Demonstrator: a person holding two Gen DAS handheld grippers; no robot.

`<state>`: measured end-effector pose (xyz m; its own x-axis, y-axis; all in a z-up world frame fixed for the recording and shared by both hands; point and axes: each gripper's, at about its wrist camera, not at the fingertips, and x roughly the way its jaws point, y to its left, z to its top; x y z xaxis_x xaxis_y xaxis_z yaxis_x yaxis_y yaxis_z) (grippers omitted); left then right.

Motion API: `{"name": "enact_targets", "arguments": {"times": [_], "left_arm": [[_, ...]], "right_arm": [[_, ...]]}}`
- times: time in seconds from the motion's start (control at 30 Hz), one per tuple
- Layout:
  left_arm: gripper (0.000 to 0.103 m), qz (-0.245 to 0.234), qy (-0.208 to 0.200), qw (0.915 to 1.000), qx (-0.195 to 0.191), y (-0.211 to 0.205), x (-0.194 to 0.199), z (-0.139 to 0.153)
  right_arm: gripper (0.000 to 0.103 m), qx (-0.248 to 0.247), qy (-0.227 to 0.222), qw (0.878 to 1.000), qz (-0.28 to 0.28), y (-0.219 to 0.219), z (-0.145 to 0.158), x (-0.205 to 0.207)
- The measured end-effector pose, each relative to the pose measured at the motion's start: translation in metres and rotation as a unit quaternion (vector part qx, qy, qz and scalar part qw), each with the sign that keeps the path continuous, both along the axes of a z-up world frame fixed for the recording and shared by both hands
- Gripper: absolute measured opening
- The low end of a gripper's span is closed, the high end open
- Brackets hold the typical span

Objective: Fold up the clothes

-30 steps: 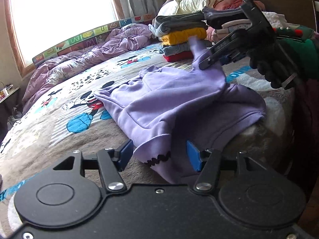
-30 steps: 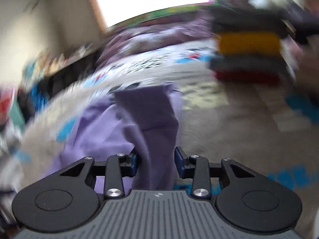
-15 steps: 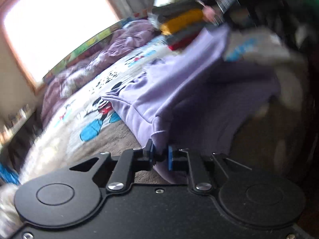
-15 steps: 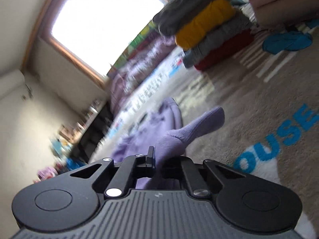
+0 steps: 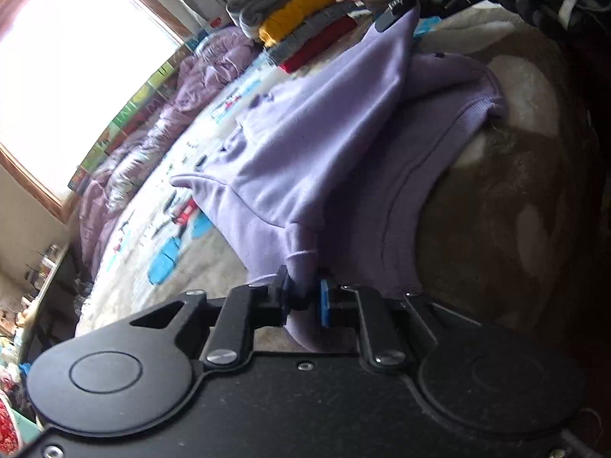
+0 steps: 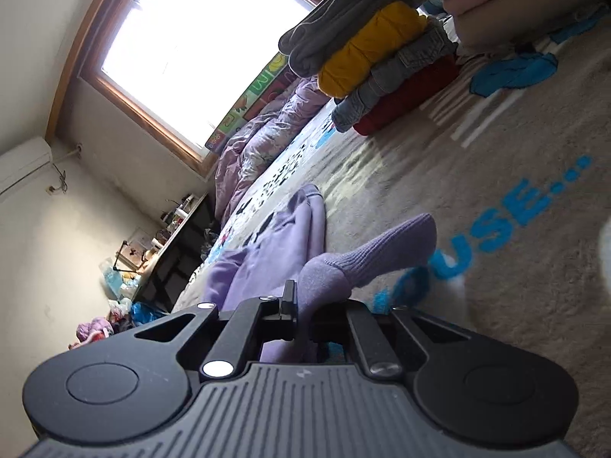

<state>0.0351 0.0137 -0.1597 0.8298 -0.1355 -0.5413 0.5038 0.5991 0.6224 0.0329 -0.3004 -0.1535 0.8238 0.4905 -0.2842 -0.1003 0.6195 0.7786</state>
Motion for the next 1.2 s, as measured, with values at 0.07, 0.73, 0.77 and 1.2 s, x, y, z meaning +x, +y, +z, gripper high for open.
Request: {"name": "enact_targets", "arguments": {"times": [0.07,0.73,0.77,1.2], "left_arm": [[0.016,-0.003,0.017,0.9996,-0.021,0.007,-0.001,0.008],[0.026,0.039,0.103,0.9754,-0.191,0.027,0.036,0.025],[0.025,0.036,0.105,0.9760,-0.187,0.024,0.036,0.022],[0.025,0.110,0.052,0.9622,-0.244,0.042,0.093,0.082]], "right_arm": [[0.008,0.011,0.010,1.000,0.007,0.001,-0.010,-0.001],[0.008,0.120,-0.070,0.989,0.049,-0.018,-0.006,0.000],[0.008,0.126,-0.070,0.988,0.049,-0.020,-0.007,0.000],[0.008,0.121,-0.026,0.991,0.059,-0.024,-0.030,0.009]]}}
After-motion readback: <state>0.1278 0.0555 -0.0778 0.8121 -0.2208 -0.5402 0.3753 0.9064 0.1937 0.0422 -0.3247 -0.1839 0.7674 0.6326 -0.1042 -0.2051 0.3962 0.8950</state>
